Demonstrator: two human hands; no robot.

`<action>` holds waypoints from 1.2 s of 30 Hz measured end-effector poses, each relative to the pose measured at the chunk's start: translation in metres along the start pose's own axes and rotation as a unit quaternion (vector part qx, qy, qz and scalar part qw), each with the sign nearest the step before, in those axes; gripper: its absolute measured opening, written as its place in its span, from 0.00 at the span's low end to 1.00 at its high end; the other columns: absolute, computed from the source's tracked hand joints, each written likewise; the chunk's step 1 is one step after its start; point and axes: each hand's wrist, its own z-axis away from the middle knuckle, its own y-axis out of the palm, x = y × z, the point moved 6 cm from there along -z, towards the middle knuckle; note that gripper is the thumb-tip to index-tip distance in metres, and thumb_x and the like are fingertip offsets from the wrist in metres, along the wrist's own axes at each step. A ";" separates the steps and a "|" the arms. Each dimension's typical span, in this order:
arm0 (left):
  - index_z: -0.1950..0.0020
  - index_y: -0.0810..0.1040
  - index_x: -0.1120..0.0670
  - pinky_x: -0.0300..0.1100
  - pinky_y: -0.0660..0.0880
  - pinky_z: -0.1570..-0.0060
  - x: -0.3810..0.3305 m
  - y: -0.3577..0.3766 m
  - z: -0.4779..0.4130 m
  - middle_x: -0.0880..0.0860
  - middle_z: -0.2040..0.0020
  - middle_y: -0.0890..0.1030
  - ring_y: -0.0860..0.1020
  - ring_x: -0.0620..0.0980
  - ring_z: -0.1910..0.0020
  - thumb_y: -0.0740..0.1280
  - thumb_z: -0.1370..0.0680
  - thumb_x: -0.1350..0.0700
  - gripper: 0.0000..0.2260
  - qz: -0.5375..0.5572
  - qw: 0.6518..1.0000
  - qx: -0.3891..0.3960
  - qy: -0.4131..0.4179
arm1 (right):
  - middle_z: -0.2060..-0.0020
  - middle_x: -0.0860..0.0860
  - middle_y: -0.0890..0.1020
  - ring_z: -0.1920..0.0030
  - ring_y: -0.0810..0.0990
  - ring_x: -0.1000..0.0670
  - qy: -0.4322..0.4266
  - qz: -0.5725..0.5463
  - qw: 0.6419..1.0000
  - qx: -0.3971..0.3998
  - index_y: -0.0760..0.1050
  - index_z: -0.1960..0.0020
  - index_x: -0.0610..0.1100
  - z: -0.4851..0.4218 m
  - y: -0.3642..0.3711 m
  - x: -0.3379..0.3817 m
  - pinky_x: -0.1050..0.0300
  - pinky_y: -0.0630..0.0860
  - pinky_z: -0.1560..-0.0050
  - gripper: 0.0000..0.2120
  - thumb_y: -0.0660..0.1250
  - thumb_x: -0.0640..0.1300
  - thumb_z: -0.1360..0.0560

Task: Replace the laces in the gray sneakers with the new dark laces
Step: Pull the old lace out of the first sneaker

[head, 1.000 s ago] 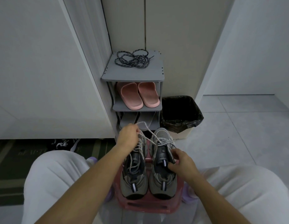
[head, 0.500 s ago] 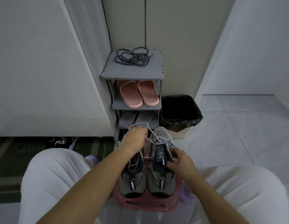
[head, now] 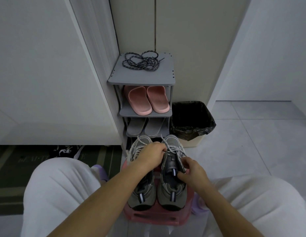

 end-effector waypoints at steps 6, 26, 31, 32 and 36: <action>0.41 0.80 0.53 0.46 0.73 0.44 0.005 -0.004 -0.006 0.53 0.43 0.77 0.75 0.53 0.43 0.59 0.21 0.61 0.13 -0.016 1.000 0.025 -0.006 | 0.47 0.47 0.77 0.50 0.76 0.50 0.002 0.001 1.000 0.000 0.72 0.38 0.46 -0.002 0.001 -0.002 0.62 0.68 0.53 0.23 0.72 0.46 0.32; 0.41 0.79 0.54 0.42 0.68 0.44 0.014 0.001 -0.005 0.52 0.47 0.75 0.73 0.51 0.43 0.63 0.21 0.52 0.12 0.028 0.999 0.039 -0.022 | 0.44 0.48 0.75 0.47 0.75 0.49 0.004 0.012 1.000 -0.002 0.70 0.35 0.47 -0.001 0.001 0.000 0.61 0.69 0.50 0.26 0.71 0.47 0.31; 0.41 0.80 0.55 0.42 0.69 0.43 0.016 0.000 -0.004 0.53 0.47 0.77 0.73 0.51 0.43 0.63 0.21 0.53 0.12 0.043 0.998 0.031 -0.024 | 0.45 0.48 0.75 0.47 0.76 0.49 0.003 0.013 1.000 0.001 0.70 0.36 0.47 -0.001 0.000 0.001 0.60 0.70 0.50 0.25 0.71 0.47 0.31; 0.41 0.80 0.54 0.42 0.69 0.43 0.016 0.000 -0.004 0.53 0.46 0.77 0.74 0.51 0.43 0.63 0.21 0.53 0.12 0.046 0.998 0.031 -0.025 | 0.45 0.48 0.75 0.47 0.76 0.49 0.002 0.012 1.000 0.001 0.70 0.36 0.47 -0.001 0.000 0.001 0.60 0.71 0.50 0.25 0.71 0.47 0.31; 0.41 0.80 0.54 0.41 0.69 0.43 0.017 0.001 -0.004 0.52 0.45 0.78 0.74 0.50 0.43 0.63 0.21 0.55 0.11 0.056 0.998 0.028 -0.025 | 0.46 0.48 0.75 0.49 0.75 0.50 -0.001 0.012 1.000 0.002 0.71 0.36 0.47 0.000 -0.001 0.004 0.61 0.69 0.50 0.24 0.71 0.46 0.31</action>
